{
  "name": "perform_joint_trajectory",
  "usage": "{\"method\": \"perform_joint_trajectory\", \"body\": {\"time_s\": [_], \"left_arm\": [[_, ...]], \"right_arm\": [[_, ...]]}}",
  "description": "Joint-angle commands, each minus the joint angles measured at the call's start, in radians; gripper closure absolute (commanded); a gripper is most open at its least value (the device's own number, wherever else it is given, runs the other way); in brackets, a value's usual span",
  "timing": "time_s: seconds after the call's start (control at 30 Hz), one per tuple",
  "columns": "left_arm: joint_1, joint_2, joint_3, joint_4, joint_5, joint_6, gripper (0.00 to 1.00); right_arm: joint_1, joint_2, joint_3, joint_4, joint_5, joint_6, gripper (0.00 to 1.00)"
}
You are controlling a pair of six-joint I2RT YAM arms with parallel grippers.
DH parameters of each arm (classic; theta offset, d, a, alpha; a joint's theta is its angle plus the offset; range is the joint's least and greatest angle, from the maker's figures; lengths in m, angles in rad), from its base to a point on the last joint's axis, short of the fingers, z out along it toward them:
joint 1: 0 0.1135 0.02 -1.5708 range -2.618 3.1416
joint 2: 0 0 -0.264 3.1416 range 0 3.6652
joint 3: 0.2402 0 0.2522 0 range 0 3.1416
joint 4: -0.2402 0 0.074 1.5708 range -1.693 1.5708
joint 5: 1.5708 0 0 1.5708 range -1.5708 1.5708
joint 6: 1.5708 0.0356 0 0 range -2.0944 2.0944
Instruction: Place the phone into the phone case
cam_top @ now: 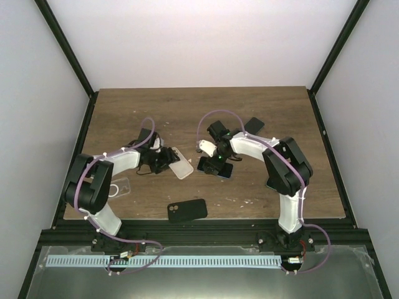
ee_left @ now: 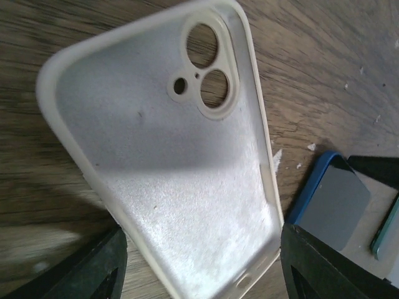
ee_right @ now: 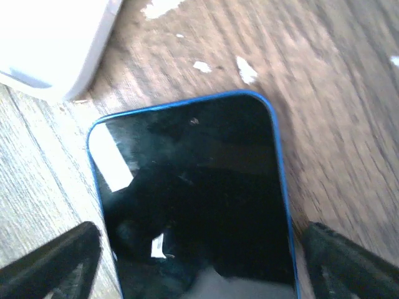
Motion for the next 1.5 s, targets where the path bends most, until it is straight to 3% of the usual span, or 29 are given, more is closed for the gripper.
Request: {"method": "perform_joint_trajectory", "body": {"time_s": [0.0,0.03,0.2,0.7,0.9,1.17,1.47], "left_arm": [[-0.043,0.034,0.052,0.019,0.007,-0.002,0.32],[-0.049,0.038,0.061,0.02,0.007,-0.003,0.33],[-0.055,0.027,0.103,-0.013,-0.008,-0.002,0.34],[0.117,-0.174,-0.003,-0.03,-0.005,-0.041,0.27],[0.124,-0.173,-0.012,-0.044,-0.018,-0.028,0.26],[0.139,-0.189,-0.025,-0.049,0.0,-0.037,0.25],[0.168,-0.205,-0.037,-0.046,0.009,-0.039,0.22]], "right_arm": [[-0.043,0.016,-0.018,-0.132,-0.106,0.14,0.05],[-0.043,-0.001,-0.026,-0.127,-0.123,0.128,0.01],[-0.043,-0.077,-0.1,-0.071,-0.041,0.024,0.0],[0.019,-0.009,-0.106,0.0,0.16,-0.055,0.1],[0.041,-0.003,-0.107,0.013,0.195,-0.021,0.21],[0.08,-0.051,-0.123,0.01,0.121,0.099,0.24],[0.085,-0.126,-0.087,-0.083,0.139,0.289,0.28]]}}
